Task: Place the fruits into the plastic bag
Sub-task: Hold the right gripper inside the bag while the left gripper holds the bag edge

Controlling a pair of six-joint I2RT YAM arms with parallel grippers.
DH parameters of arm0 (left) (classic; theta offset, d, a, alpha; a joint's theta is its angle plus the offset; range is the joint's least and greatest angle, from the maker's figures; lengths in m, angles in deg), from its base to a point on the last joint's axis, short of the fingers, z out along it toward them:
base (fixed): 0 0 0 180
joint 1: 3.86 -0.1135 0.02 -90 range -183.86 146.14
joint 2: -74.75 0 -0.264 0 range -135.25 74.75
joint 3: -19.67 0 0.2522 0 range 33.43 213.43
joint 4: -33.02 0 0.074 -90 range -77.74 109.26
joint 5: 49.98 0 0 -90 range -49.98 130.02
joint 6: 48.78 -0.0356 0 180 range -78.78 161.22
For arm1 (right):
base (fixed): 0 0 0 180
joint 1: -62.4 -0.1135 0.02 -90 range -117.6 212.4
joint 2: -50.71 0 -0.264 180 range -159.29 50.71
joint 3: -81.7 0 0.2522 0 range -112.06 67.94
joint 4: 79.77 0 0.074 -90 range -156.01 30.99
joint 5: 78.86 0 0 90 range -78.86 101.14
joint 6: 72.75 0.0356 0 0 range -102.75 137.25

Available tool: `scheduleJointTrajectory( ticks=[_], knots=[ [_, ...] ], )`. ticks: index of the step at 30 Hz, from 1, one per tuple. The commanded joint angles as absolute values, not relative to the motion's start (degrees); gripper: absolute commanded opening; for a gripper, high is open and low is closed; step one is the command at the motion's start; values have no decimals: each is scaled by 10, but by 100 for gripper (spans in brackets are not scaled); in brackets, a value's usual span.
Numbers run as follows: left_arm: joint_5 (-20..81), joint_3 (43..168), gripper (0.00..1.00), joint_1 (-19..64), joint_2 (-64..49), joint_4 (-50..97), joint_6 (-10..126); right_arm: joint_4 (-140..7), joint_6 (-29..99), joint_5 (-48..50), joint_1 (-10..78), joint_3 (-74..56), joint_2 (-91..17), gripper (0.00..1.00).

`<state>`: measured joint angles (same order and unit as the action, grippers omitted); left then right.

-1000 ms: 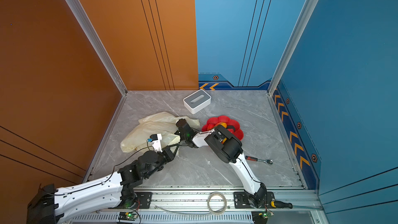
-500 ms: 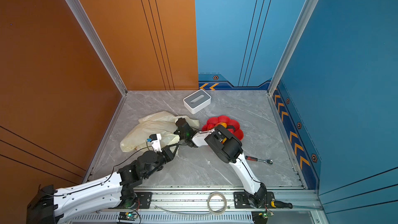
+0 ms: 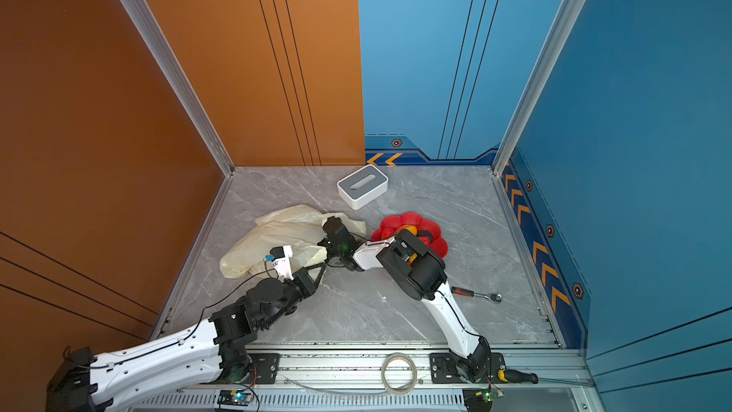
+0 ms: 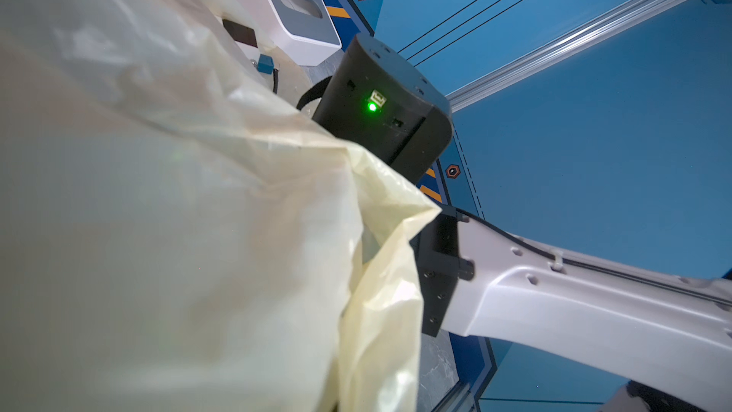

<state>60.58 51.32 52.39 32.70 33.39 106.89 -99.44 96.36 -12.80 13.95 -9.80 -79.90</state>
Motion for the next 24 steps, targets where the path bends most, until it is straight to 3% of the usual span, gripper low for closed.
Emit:
scheduleJointTrajectory(
  ticks=[1,24],
  knots=[
    [617,504,0,515,349,299,1065,-942,944,-126,139,-84,-778,83],
    [618,505,0,499,387,250,1069,-749,851,-145,141,-122,-714,83]
  ],
)
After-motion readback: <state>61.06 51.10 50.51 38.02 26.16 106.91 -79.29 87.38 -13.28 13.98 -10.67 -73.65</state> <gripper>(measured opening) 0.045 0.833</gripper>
